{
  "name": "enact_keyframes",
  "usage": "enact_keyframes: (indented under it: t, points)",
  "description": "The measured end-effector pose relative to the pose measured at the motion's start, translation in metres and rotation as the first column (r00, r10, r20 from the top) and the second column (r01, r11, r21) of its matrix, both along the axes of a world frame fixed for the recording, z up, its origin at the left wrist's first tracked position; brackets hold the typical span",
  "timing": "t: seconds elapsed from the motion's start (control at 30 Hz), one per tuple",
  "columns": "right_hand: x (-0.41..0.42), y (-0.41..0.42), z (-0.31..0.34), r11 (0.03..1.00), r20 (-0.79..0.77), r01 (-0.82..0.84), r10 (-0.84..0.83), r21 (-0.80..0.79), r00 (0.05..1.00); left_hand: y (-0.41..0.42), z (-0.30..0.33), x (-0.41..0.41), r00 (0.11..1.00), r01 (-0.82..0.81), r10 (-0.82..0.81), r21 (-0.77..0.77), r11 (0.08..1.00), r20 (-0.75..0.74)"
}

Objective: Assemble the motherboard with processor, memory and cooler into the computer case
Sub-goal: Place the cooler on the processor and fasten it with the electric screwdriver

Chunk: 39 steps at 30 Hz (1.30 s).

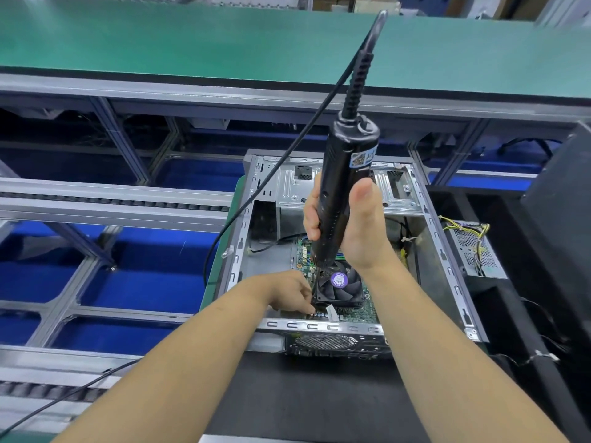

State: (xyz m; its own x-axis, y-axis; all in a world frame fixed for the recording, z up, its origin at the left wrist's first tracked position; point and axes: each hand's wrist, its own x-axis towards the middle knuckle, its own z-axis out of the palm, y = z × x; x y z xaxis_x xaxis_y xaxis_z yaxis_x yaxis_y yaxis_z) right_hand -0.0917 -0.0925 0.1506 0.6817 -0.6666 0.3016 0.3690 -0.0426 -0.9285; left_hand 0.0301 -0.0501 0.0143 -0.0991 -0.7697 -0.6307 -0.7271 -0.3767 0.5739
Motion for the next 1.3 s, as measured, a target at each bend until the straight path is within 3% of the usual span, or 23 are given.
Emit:
enact_keyframes:
  t: [0.13,0.27,0.37,0.47,0.6,0.9,1.07,1.17,1.3]
  points:
    - [0.002,-0.001,0.000,0.999,-0.015,-0.039,0.040,0.018,0.999,-0.006,0.000,-0.009,0.992,-0.105,0.104,0.017,0.994,0.076]
    - [0.003,-0.002,-0.001,0.997,-0.023,-0.074,0.074,0.005,0.997,-0.011,-0.005,0.003,0.930,-0.205,0.286,-0.318,0.926,0.232]
    - [0.003,-0.004,-0.001,0.997,-0.021,-0.072,0.072,0.010,0.997,-0.018,-0.007,0.008,0.930,-0.305,0.366,-0.488,0.818,0.032]
    - [0.002,-0.005,0.000,0.996,-0.021,-0.083,0.083,0.022,0.996,-0.021,-0.011,0.005,0.957,-0.290,0.261,-0.438,0.851,-0.126]
    - [0.002,-0.005,0.000,0.996,-0.025,-0.094,0.094,0.007,0.995,-0.024,-0.020,0.008,0.971,-0.224,0.237,-0.419,0.880,-0.023]
    - [0.001,-0.002,0.004,0.997,0.045,-0.052,0.050,0.048,0.998,-0.025,-0.021,0.010,0.968,-0.234,0.250,-0.430,0.872,-0.021]
    - [-0.017,-0.011,0.020,0.996,0.151,0.064,-0.071,0.054,0.986,-0.027,-0.019,0.001,0.947,-0.100,0.235,-0.497,0.862,0.217]
    - [-0.036,-0.026,0.036,0.984,0.199,0.177,-0.177,0.014,0.964,-0.030,-0.010,-0.013,0.954,0.016,0.146,-0.528,0.849,0.264]
    - [-0.060,-0.042,0.040,0.960,0.141,0.279,-0.278,0.009,0.950,-0.041,-0.004,-0.046,0.904,0.279,-0.137,-0.317,0.906,0.404]
